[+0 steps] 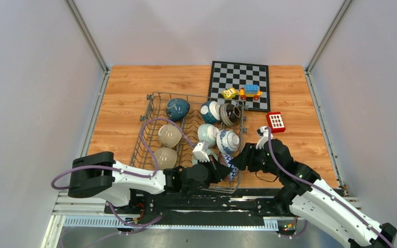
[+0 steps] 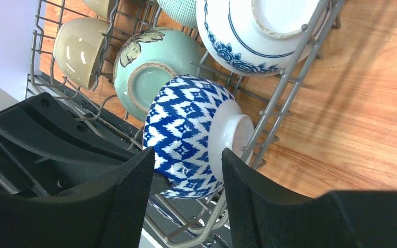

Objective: Unload the bowls from the dish rack
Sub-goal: Pick up the bowl from the dish rack.

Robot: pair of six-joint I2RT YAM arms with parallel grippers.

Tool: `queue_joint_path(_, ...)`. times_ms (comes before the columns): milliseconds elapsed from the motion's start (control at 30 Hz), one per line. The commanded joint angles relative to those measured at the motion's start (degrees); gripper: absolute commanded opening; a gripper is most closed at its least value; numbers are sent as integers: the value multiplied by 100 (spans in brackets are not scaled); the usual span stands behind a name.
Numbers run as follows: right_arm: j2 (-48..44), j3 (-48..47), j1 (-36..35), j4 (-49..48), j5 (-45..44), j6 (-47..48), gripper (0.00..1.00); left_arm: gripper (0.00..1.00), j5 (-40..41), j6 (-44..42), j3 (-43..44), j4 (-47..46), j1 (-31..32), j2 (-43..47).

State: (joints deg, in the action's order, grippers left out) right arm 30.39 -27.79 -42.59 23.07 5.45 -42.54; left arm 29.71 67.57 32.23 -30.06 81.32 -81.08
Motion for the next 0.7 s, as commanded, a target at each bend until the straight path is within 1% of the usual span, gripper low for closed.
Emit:
queue_joint_path(0, -133, -9, -6, 227, -172, 5, 55, 0, -21, -134, -75, -463, 2, -4)
queue_joint_path(200, -137, -18, -8, 260, -185, 22, 56, 0, -174, -170, -36, -554, -26, -122)
queue_joint_path(333, -339, -45, -9, 304, -208, 69, 57, 0, -353, -454, -91, -1007, -54, -105)
queue_joint_path(533, -664, -232, -5, 543, -255, 220, 64, 0, -476, -800, -226, -1365, -131, 161)
queue_joint_path(667, -692, -310, -5, 683, -264, 300, 65, 0, -637, -899, -322, -1570, -181, 255)
